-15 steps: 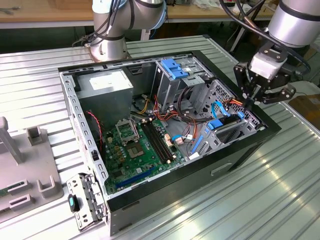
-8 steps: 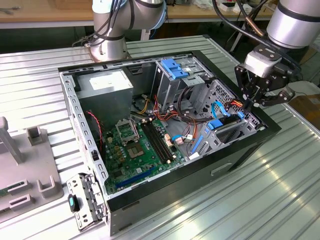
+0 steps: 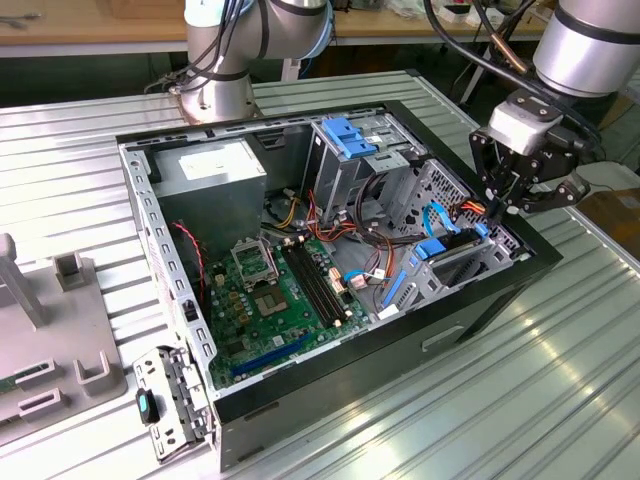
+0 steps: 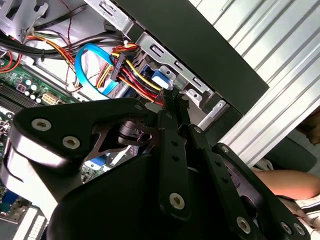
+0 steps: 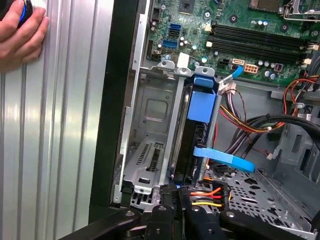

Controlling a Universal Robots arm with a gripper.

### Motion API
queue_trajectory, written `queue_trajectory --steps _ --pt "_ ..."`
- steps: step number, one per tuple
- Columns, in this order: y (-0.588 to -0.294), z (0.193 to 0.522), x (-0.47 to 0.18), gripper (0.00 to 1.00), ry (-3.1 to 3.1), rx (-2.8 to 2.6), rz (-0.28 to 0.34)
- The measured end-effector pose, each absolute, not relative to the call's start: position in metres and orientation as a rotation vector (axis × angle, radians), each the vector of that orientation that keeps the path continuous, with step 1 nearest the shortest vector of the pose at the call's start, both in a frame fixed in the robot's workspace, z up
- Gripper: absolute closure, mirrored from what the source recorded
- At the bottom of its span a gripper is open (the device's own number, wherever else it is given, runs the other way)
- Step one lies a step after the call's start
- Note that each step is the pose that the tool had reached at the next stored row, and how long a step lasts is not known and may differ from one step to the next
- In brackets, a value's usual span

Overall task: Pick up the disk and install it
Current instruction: 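Insert the second disk wire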

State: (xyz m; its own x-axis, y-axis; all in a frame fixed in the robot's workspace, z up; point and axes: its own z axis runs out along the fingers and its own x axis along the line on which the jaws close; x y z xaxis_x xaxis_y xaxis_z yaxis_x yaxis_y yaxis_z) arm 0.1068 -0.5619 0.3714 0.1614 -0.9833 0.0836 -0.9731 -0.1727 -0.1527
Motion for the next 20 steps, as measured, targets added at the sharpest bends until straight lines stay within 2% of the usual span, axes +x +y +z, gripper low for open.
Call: queue_trajectory --steps 20 --pt "-0.5618 0.3702 0.1037 0.84 2.187 -2.172 -0.26"
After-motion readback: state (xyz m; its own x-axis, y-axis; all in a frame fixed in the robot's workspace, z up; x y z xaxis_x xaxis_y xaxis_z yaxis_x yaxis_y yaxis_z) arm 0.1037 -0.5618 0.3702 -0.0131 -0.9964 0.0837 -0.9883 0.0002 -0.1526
